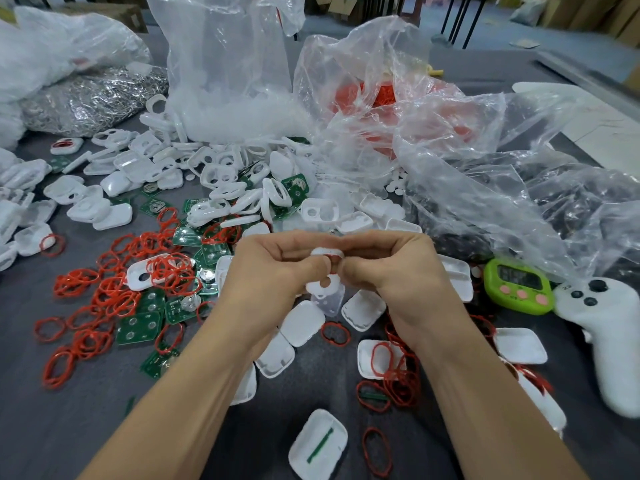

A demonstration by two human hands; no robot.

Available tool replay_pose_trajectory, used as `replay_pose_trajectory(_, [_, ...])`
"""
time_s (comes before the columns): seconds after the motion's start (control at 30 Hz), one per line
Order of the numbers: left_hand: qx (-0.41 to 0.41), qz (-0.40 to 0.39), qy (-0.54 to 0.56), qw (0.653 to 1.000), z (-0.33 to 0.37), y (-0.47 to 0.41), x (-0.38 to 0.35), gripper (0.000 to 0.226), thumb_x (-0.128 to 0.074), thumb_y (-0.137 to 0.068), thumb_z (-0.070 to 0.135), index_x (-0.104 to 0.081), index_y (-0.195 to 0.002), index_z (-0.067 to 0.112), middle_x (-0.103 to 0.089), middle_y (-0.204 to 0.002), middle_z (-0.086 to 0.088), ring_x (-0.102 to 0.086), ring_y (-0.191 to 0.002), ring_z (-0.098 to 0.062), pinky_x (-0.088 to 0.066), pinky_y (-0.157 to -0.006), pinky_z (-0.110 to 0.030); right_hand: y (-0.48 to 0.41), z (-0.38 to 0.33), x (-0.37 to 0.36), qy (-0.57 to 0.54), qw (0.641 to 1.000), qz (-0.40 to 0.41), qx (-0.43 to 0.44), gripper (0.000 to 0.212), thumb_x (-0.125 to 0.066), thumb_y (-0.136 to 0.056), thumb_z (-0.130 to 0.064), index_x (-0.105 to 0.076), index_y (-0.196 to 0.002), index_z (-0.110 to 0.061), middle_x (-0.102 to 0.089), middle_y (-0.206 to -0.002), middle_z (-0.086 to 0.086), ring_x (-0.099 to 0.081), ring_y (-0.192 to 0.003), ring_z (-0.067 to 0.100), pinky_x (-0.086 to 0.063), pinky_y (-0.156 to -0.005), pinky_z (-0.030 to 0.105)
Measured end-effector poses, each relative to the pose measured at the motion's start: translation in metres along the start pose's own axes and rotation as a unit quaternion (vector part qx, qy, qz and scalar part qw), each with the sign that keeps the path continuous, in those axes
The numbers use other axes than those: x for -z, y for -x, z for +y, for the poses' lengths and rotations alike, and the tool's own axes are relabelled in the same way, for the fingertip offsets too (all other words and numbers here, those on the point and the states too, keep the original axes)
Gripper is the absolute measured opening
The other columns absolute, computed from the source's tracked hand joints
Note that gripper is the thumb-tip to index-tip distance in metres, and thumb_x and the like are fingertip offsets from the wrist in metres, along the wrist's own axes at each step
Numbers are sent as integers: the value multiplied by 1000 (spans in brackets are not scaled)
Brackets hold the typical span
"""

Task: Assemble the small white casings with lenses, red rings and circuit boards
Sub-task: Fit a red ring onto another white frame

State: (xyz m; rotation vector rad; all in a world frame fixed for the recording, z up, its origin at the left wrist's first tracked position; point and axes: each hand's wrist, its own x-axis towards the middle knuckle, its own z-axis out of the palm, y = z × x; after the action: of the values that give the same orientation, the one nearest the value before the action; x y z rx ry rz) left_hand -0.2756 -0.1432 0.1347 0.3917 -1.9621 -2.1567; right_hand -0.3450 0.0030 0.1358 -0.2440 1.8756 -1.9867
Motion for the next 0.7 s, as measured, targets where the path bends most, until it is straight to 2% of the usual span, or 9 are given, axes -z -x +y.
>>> replay_pose_trajectory(0.13, [-4,53,41,998,2,-4,3,25,-73,-86,-6,-80,-95,16,-80,-87,-10,-75,-70,-17,-55,-57,-19,-2,3,-7,70,997,20,2,8,-78,-85,-6,-81,-87,-13,-78,-75,10,-74,-64,22,-61,-65,32])
replay_pose_trajectory(0.2, [-31,71,-14,997,1,-4,3,22,-76,-87,-1,-79,-95,19,-80,-81,-5,-74,-67,-13,-55,-56,-20,-2,6,-7,128,990,45,33,4,-79,-82,-18,-81,-85,-18,-77,-69,4,-73,-59,20,-59,-62,34])
replay_pose_trajectory(0.3, [-73,98,-106,987,-4,-5,1,26,-78,-86,0,-78,-89,26,-77,-69,0,-71,-58,-12,-60,-61,-30,1,8,-9,168,982,55,61,13,-80,-76,-34,-81,-82,-23,-75,-65,-5,-70,-56,12,-53,-58,24])
replay_pose_trajectory(0.4, [-89,117,-150,978,-7,-4,-1,25,-79,-87,9,-79,-94,33,-77,-70,6,-72,-64,-10,-62,-69,-33,0,8,-12,149,984,77,64,8,-84,-77,-30,-81,-79,-23,-75,-65,-5,-68,-53,10,-50,-55,22])
replay_pose_trajectory(0.5, [-114,103,-195,969,-6,2,-7,35,-78,-87,18,-76,-110,44,-75,-92,30,-72,-77,8,-56,-69,-11,-1,6,-11,87,985,127,72,12,-88,-77,-20,-79,-70,-26,-72,-61,-1,-63,-50,11,-49,-52,25])
replay_pose_trajectory(0.53, [-112,80,-200,970,-6,5,-10,40,-78,-87,19,-74,-113,49,-73,-100,34,-72,-79,9,-55,-70,-10,-1,5,-10,70,987,121,77,16,-87,-79,-16,-78,-68,-25,-71,-59,1,-61,-50,12,-48,-51,25])
replay_pose_trajectory(0.6, [-96,50,-199,974,-9,9,-15,47,-76,-87,20,-70,-118,54,-75,-104,28,-74,-79,1,-60,-72,-22,0,3,-9,50,992,84,82,19,-83,-83,-9,-78,-68,-19,-70,-60,7,-61,-52,12,-47,-50,23])
replay_pose_trajectory(0.63, [-86,48,-185,978,-10,8,-16,47,-76,-88,16,-71,-117,52,-77,-101,23,-75,-80,-3,-62,-73,-26,1,2,-9,54,992,71,84,18,-80,-84,-7,-79,-69,-17,-72,-62,6,-61,-53,10,-47,-51,21])
replay_pose_trajectory(0.7, [-72,37,-111,991,-12,5,-16,47,-74,-89,-1,-76,-114,38,-80,-97,12,-77,-86,-8,-62,-75,-27,2,-1,-7,73,993,47,76,14,-77,-86,-6,-82,-77,-16,-75,-68,3,-64,-56,8,-48,-54,19])
